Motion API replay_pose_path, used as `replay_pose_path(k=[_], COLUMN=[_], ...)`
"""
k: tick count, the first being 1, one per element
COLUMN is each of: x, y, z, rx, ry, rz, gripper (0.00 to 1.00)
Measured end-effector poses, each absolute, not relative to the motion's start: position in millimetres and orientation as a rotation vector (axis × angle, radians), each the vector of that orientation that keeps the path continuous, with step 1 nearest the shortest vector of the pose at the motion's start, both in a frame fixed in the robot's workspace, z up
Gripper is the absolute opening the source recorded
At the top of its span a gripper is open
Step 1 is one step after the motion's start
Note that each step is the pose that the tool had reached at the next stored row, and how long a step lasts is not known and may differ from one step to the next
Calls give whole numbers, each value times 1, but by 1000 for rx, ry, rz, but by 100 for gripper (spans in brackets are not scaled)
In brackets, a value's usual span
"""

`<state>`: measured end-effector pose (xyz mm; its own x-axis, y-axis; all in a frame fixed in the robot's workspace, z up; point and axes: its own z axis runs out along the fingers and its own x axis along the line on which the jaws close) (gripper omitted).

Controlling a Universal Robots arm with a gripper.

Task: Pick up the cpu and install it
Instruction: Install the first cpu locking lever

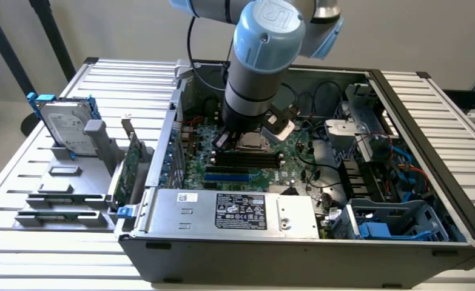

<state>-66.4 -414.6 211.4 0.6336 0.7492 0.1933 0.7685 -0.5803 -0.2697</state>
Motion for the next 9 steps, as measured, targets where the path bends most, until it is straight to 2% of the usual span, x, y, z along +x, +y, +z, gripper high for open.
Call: replay_pose_path(k=[9], x=[-68], y=[-413], z=[207], rx=[-2524], ry=[-1220], rz=[-89], gripper=[11])
